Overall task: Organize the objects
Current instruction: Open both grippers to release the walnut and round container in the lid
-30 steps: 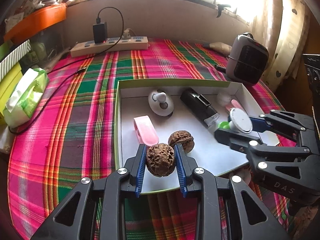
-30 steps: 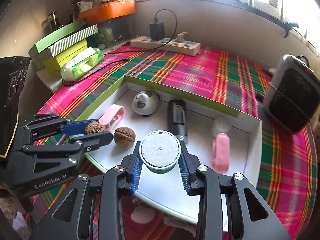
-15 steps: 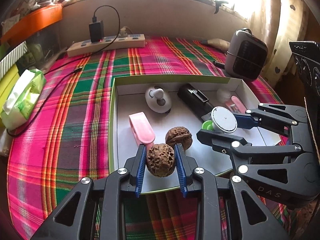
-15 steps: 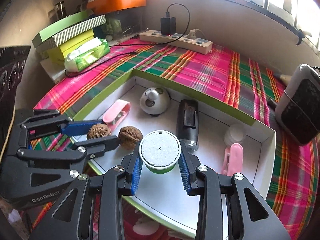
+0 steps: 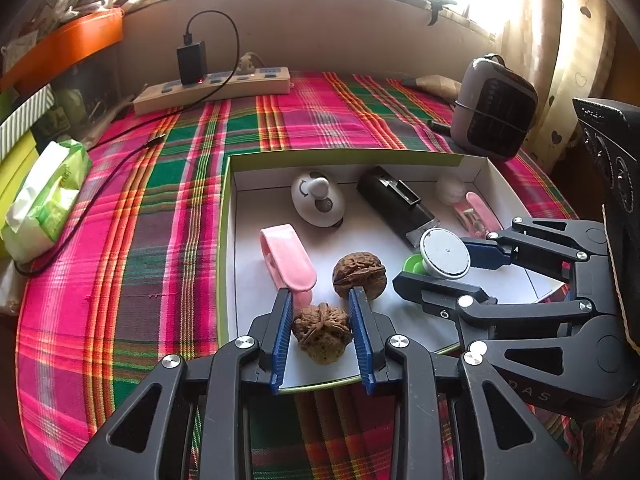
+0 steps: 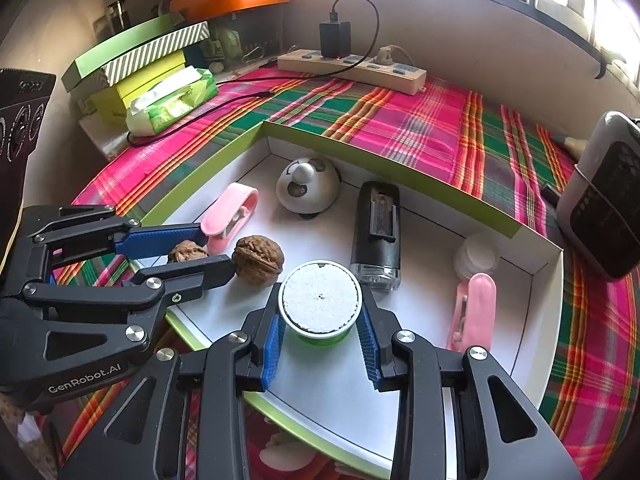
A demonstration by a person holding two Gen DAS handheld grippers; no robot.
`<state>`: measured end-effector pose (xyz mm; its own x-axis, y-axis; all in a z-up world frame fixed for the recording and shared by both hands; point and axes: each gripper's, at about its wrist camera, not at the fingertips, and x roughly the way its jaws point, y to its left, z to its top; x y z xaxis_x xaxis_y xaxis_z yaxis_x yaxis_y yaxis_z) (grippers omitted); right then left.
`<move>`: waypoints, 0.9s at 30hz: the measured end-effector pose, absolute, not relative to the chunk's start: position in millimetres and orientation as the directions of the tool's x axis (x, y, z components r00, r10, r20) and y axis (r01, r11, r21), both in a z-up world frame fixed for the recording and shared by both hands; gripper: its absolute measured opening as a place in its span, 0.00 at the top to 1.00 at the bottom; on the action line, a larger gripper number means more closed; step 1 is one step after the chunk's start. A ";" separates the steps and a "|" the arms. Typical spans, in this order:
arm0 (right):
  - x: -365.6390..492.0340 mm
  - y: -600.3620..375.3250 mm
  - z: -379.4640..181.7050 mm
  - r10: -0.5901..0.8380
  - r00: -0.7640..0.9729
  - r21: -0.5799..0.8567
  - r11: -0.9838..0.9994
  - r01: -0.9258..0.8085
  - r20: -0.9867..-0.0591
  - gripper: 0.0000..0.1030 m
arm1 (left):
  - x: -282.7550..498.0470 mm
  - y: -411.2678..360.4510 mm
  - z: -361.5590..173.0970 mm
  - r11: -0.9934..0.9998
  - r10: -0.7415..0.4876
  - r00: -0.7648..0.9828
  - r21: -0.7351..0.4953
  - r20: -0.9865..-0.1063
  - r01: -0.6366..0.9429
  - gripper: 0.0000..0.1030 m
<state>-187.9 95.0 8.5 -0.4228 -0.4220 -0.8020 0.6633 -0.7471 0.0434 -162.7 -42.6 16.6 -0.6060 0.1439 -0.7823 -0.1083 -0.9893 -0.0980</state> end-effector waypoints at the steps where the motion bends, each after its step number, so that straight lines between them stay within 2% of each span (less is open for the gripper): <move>1: -187.9 95.4 8.3 -0.423 -0.422 0.045 -0.747 0.663 -0.802 0.66 | -162.7 -42.3 16.8 -0.989 0.143 -0.606 -0.097 -0.783 -0.108 0.74; 27: -191.3 93.7 7.2 -0.417 -0.412 0.053 -0.752 0.657 -0.810 0.66 | -163.2 -43.3 16.9 -0.990 0.142 -0.604 -0.098 -0.784 -0.105 0.74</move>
